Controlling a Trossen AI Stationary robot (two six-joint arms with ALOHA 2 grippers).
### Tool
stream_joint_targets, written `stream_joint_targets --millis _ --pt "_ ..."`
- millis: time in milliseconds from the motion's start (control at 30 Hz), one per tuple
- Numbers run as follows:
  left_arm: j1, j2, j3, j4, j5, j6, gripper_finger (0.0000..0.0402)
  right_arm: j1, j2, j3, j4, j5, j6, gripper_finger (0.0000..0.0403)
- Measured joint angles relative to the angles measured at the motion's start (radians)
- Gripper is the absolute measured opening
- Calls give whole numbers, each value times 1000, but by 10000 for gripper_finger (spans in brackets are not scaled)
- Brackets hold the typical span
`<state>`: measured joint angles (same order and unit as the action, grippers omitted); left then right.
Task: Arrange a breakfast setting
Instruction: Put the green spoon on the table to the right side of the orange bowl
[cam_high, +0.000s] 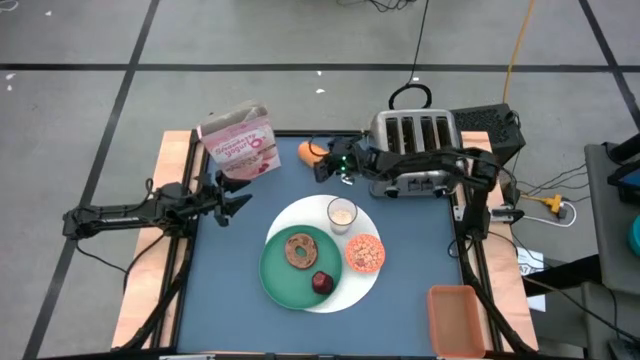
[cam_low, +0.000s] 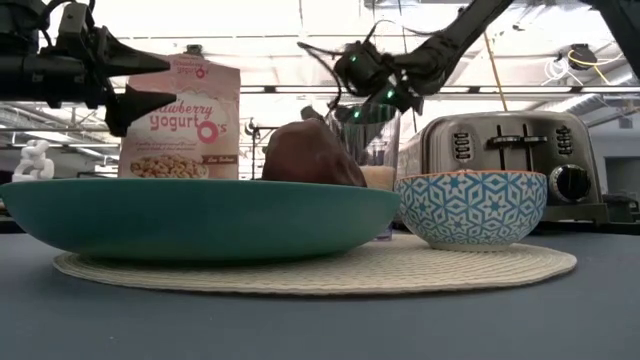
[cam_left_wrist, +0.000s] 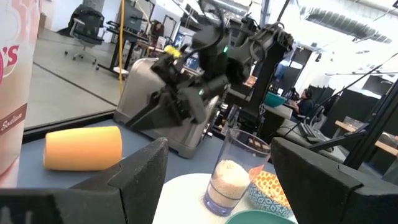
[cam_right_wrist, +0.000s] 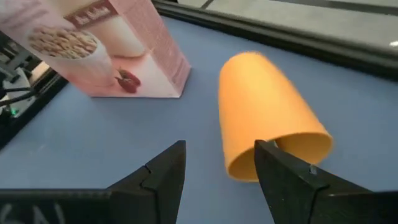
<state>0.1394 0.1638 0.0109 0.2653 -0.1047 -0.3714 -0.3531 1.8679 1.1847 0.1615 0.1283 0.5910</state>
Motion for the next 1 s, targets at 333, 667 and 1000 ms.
stream_joint_targets --millis 333,667,1000 --pt "0 0 0 -2 0 0 287 -63 -118 1 -240 -2 -141 183" --pt "0 0 0 -2 0 4 287 -104 -106 1 -285 -109 -271 183" --pt "0 0 0 -1 0 10 287 -91 -106 0 -292 -154 -353 183"
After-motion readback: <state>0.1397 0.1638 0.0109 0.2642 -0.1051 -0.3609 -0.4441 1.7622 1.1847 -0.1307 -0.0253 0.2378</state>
